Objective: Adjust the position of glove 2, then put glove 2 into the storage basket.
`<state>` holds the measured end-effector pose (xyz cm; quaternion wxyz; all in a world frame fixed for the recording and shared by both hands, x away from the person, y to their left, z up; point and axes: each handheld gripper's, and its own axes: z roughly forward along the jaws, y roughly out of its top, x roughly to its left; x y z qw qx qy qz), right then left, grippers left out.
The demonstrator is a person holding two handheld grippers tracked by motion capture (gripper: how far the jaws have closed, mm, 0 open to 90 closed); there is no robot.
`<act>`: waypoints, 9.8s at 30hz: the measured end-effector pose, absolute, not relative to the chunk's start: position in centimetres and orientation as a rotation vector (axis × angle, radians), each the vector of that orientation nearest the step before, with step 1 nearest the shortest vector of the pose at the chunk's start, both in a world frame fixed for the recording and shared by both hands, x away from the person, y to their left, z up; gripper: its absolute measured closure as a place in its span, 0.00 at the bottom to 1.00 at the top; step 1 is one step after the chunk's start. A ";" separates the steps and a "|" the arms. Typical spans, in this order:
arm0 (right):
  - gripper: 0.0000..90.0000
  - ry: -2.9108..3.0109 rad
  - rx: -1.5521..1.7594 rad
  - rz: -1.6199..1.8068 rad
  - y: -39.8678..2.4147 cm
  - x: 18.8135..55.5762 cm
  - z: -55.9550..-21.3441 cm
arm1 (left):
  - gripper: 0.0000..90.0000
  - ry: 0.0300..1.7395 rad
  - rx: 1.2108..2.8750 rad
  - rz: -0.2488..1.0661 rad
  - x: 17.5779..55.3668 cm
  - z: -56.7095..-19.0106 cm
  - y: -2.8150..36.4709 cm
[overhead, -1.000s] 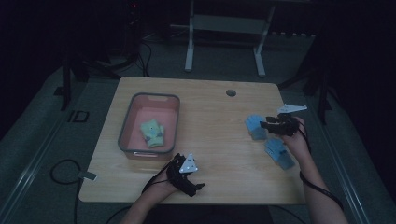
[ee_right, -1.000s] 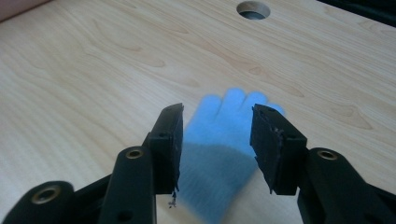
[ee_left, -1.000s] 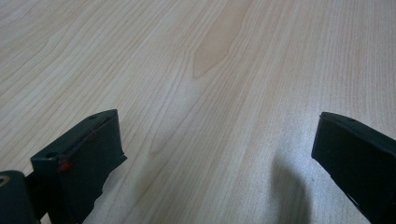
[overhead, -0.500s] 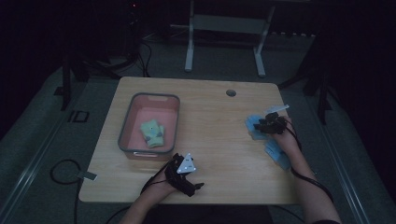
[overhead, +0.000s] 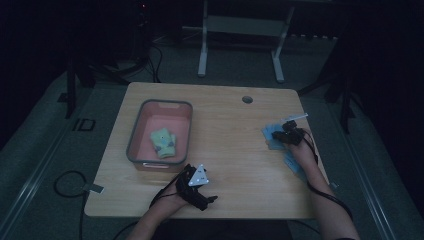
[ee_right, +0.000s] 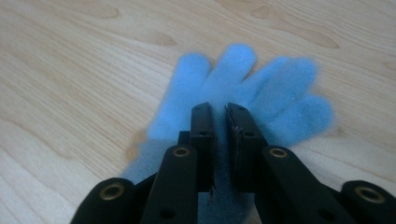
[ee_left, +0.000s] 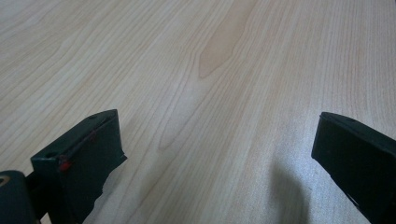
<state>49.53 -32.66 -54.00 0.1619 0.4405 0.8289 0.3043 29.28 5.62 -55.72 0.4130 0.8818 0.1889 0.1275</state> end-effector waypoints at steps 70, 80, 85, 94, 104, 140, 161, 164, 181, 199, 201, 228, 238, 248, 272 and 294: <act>0.85 2.333 1.356 1.022 -18.6 38.2 -54.6 | 0.02 0.468 2.215 0.351 29.3 -56.0 5.8; 0.73 2.356 1.304 1.069 -19.2 38.3 -53.4 | 0.02 0.468 2.210 0.341 29.3 -56.0 5.8; 0.67 2.371 1.222 1.124 -20.4 37.9 -51.2 | 0.02 0.468 2.209 0.335 29.3 -56.1 5.8; 0.67 2.386 1.033 1.166 -23.8 37.4 -48.2 | 0.02 0.469 2.215 0.333 29.4 -56.1 5.7; 0.70 2.388 0.968 1.124 -28.6 37.0 -48.3 | 0.02 0.470 2.219 0.332 29.3 -56.1 5.6; 0.91 2.487 1.139 0.845 -40.9 38.7 -53.7 | 0.02 0.466 2.218 0.321 29.3 -56.1 5.7; 0.94 2.209 1.312 1.010 -33.5 36.1 -46.3 | 0.02 0.462 2.197 0.323 29.2 -56.0 5.8; 0.94 2.192 1.346 0.993 -32.4 35.9 -46.4 | 0.02 0.462 2.197 0.326 29.2 -56.0 5.8; 0.94 1.971 1.552 0.852 -28.9 34.5 -50.2 | 0.02 0.465 2.172 0.328 29.2 -55.8 6.0; 0.89 1.950 1.663 0.762 -29.7 36.2 -54.4 | 0.02 0.459 2.189 0.335 29.1 -56.0 5.8; 0.85 1.960 1.670 0.779 -29.8 36.3 -54.4 | 0.02 0.457 2.189 0.332 29.1 -56.0 5.8; 0.67 2.432 1.225 0.955 -34.0 37.7 -51.9 | 0.02 0.442 2.195 0.315 29.1 -56.0 5.7; 0.65 2.479 1.173 0.894 -34.5 37.6 -53.7 | 0.02 0.446 2.199 0.319 29.1 -56.0 5.6; 0.87 2.463 1.200 0.849 -34.5 37.7 -53.8 | 0.02 0.438 2.207 0.314 29.1 -56.1 5.5; 0.94 2.347 1.109 0.997 -31.7 37.1 -45.2 | 0.02 0.433 2.213 0.320 29.1 -56.1 5.5; 0.94 2.485 0.941 1.105 -22.6 37.8 -44.3 | 0.02 0.434 2.220 0.326 29.2 -56.1 5.5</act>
